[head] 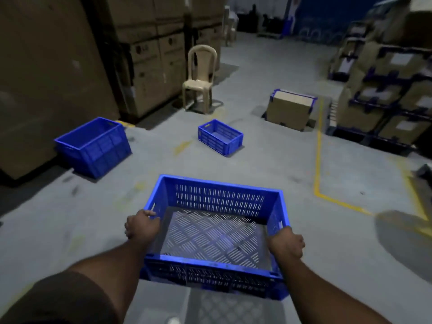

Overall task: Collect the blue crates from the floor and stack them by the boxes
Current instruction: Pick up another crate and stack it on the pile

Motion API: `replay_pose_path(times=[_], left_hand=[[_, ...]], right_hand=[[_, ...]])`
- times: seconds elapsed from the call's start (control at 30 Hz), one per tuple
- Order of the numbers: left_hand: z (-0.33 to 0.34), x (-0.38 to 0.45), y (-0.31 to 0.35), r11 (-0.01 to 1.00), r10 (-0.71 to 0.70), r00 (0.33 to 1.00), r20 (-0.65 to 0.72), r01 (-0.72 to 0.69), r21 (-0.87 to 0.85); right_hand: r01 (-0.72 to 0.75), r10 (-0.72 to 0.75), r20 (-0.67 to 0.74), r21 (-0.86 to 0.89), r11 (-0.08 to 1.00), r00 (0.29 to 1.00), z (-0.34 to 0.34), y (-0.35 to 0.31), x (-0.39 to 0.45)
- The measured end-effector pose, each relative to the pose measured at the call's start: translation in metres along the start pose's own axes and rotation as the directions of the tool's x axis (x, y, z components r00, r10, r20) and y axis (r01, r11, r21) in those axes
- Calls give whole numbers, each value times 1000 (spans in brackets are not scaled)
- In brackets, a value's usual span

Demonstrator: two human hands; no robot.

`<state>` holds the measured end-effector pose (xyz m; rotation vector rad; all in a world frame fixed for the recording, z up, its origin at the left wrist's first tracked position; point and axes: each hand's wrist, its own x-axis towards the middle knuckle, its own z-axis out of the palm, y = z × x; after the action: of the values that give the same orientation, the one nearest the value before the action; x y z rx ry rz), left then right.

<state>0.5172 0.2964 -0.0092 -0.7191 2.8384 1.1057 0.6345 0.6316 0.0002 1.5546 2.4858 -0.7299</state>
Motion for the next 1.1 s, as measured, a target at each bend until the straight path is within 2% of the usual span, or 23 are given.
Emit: replay_pose_path(times=[0.3, 0.6, 0.87, 1.1], left_hand=[[-48, 119, -13, 983, -154, 985, -75, 146, -112], [-67, 225, -8, 963, -257, 950, -177, 235, -136], [-41, 313, 11, 918, -393, 880, -267, 362, -160], [-28, 376, 57, 870, -494, 802, -337, 449, -207]], right_hand=[[142, -142, 23, -25, 990, 990, 49, -164, 9], [257, -255, 83, -23, 966, 963, 92, -300, 32], [413, -389, 226, -69, 908, 893, 144, -430, 106], [539, -490, 322, -81, 838, 810, 152, -553, 167]])
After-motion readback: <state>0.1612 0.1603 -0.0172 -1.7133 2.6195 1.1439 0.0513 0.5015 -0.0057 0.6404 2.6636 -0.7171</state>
